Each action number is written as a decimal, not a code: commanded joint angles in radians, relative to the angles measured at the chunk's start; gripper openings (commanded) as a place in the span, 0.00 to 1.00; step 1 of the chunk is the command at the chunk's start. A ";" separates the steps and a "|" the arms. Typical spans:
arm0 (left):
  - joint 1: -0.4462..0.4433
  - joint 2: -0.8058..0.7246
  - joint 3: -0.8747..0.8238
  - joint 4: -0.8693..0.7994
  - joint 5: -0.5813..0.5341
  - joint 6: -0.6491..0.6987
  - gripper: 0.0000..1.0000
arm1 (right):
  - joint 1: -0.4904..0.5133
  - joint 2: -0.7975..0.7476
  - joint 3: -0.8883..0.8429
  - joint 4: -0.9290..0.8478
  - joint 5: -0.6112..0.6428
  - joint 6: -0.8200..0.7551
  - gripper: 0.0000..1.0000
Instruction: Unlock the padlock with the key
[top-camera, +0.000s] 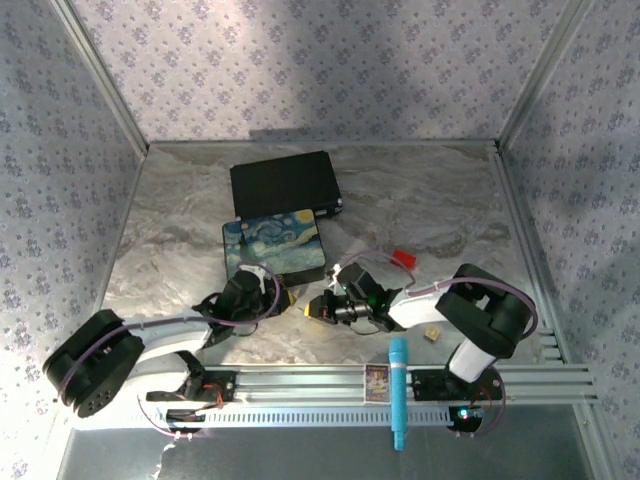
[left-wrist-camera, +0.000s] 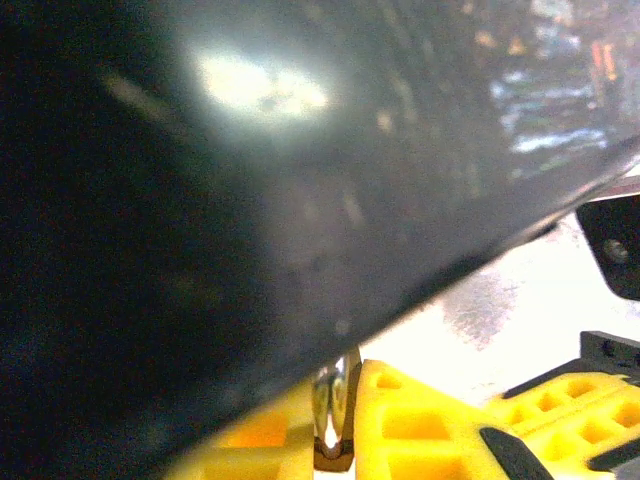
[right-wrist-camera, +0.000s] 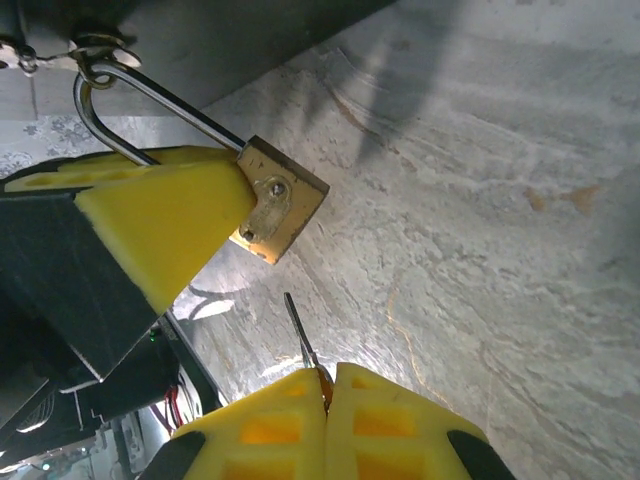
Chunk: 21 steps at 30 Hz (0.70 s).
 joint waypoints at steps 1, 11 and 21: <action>-0.003 -0.026 0.019 -0.021 0.004 -0.101 0.08 | -0.013 0.032 -0.014 0.099 -0.042 0.042 0.00; -0.003 -0.070 0.022 0.001 0.029 -0.210 0.05 | -0.058 0.102 -0.057 0.278 -0.098 0.097 0.00; -0.020 -0.066 0.021 0.049 0.051 -0.251 0.03 | -0.060 0.119 -0.037 0.338 -0.141 0.096 0.00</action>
